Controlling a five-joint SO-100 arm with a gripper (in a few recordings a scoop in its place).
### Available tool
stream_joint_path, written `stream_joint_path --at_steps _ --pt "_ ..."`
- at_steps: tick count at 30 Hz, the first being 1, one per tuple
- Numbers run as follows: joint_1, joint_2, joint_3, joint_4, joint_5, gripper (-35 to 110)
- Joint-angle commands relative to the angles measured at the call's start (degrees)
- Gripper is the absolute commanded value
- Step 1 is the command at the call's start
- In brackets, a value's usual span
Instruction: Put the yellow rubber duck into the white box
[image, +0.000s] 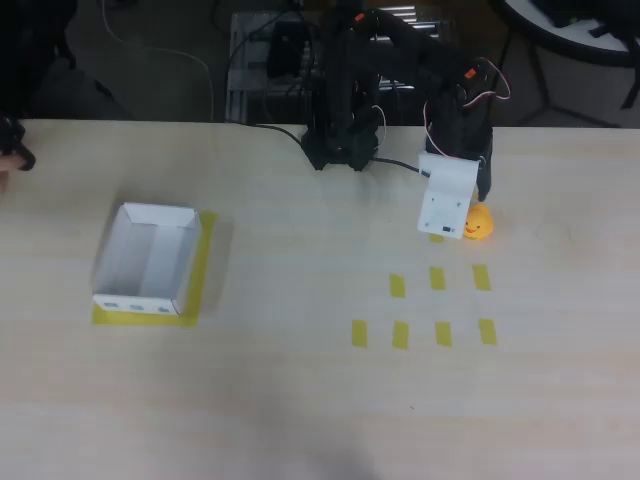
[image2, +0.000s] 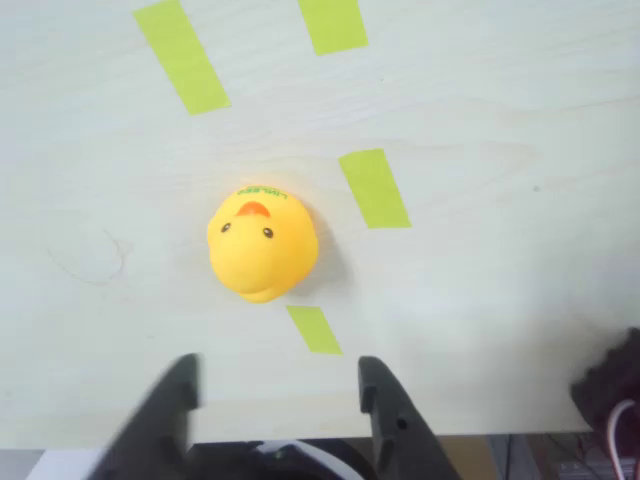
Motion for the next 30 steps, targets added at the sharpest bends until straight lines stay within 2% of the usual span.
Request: stream_joint_path --at_steps 1,9,30 --pt "-1.3 -0.3 -2.0 -1.2 -4.3 35" --pt "-2.8 -3.9 -2.0 -0.3 -9.1 44" --pt "0.1 -13.6 -9.0 -1.0 -10.4 50"
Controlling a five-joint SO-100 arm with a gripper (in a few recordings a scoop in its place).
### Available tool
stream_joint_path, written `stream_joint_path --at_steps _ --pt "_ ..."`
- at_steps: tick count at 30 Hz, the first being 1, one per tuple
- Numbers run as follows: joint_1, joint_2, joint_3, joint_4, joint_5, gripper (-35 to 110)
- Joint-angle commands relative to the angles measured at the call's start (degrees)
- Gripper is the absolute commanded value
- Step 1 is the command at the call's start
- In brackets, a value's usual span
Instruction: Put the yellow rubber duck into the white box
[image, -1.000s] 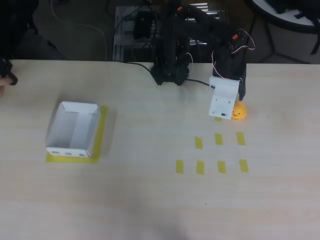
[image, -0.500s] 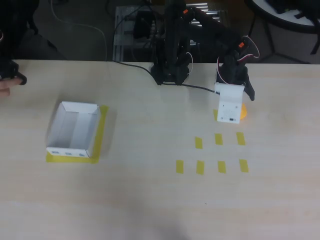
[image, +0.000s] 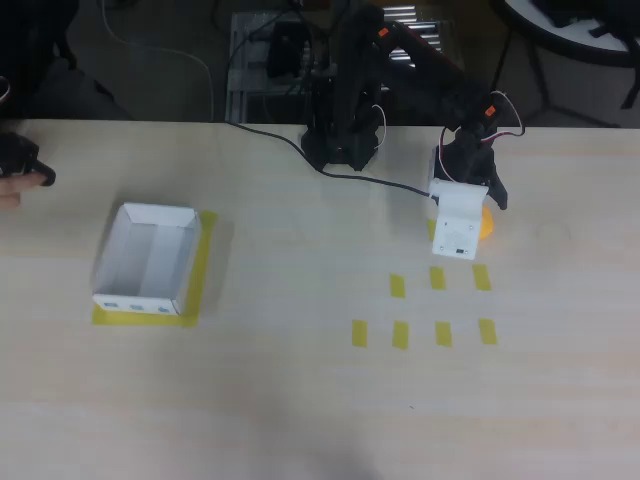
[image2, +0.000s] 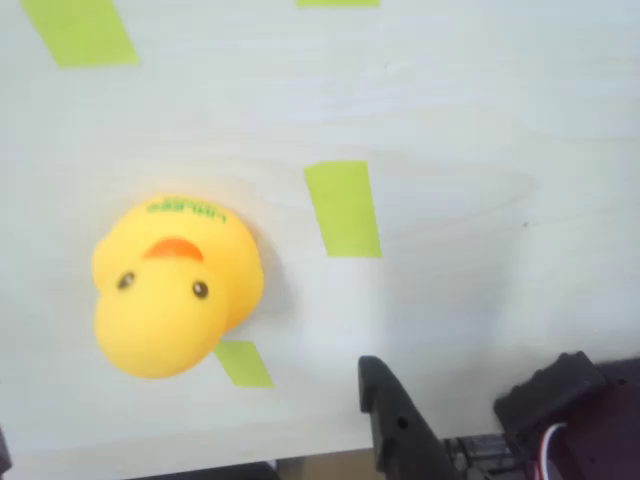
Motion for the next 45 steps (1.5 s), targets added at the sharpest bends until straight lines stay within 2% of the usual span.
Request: stream_joint_path --at_steps 1,45 --pt "1.0 -0.1 -7.5 -0.4 -0.8 50" --pt "-5.7 -12.3 -4.5 -9.8 3.3 50"
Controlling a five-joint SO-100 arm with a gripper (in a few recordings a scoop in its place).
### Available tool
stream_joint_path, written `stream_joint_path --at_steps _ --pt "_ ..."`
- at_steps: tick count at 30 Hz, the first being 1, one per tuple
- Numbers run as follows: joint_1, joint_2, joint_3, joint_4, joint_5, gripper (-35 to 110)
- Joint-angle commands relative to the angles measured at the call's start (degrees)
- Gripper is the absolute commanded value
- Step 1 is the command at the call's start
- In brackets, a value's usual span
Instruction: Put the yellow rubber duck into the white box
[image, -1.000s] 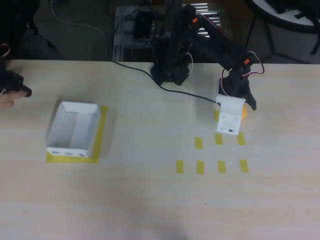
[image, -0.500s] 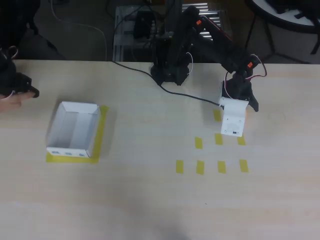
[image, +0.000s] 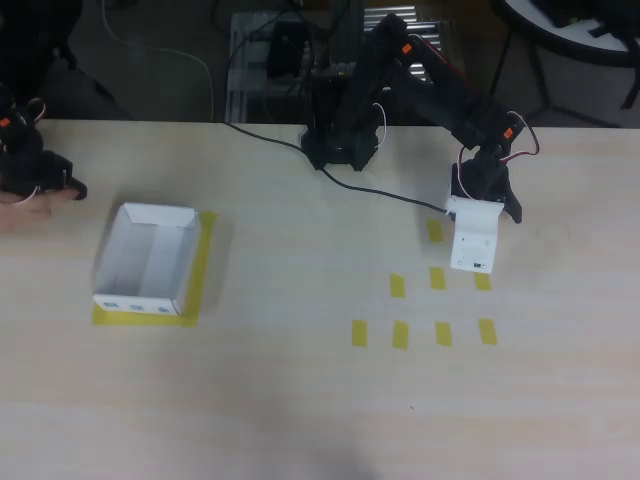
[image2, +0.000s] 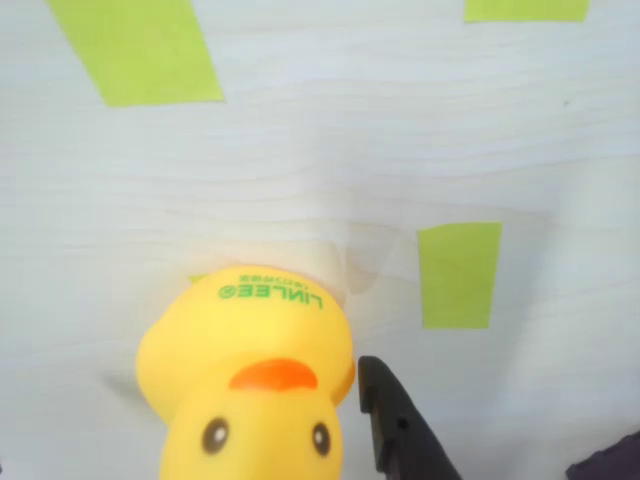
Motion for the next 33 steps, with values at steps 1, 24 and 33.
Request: stream_joint_path --at_steps 1,24,33 --pt "-1.2 0.5 -1.1 -1.1 0.4 50" --pt "-0.8 -1.7 -1.4 -3.9 2.2 0" --pt "-0.1 -1.3 -3.2 -3.2 3.0 0"
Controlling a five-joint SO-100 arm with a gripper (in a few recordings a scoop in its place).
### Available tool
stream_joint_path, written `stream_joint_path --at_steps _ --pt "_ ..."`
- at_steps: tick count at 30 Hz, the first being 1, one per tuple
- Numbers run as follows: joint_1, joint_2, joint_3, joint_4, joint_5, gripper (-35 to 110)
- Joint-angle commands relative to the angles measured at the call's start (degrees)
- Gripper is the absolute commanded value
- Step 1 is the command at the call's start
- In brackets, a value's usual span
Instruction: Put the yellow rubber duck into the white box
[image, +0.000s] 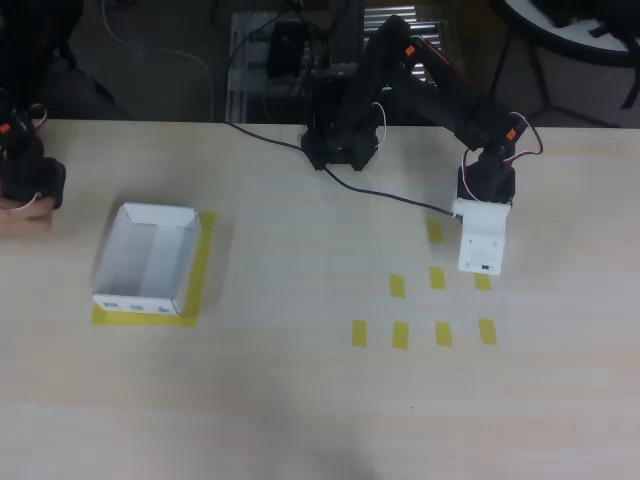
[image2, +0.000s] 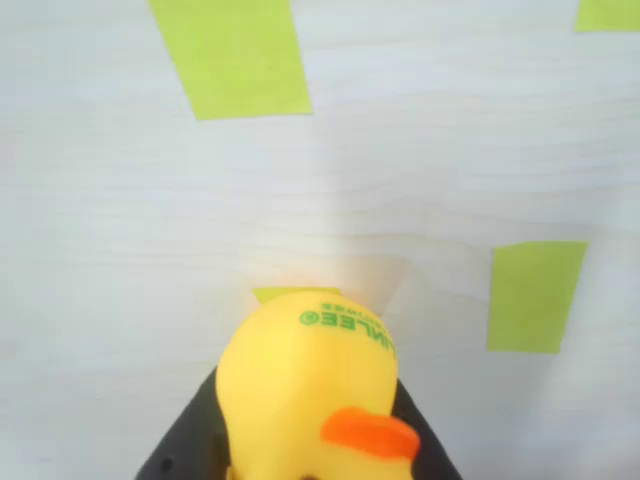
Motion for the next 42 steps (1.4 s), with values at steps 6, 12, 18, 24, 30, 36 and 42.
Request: stream_joint_path --at_steps 6,12,18,24,30,36,42 --pt "5.4 9.5 -6.1 2.5 4.5 0" --pt "14.9 24.7 -8.4 3.3 6.9 0" --pt "27.1 38.2 -8.4 1.8 7.9 0" --pt "43.3 51.7 -4.6 0.4 11.1 0" --pt "63.1 64.5 4.0 -4.0 11.5 0" --pt "83.8 66.4 8.7 -5.8 13.0 0" --pt "99.8 59.2 13.9 -13.2 13.4 0"
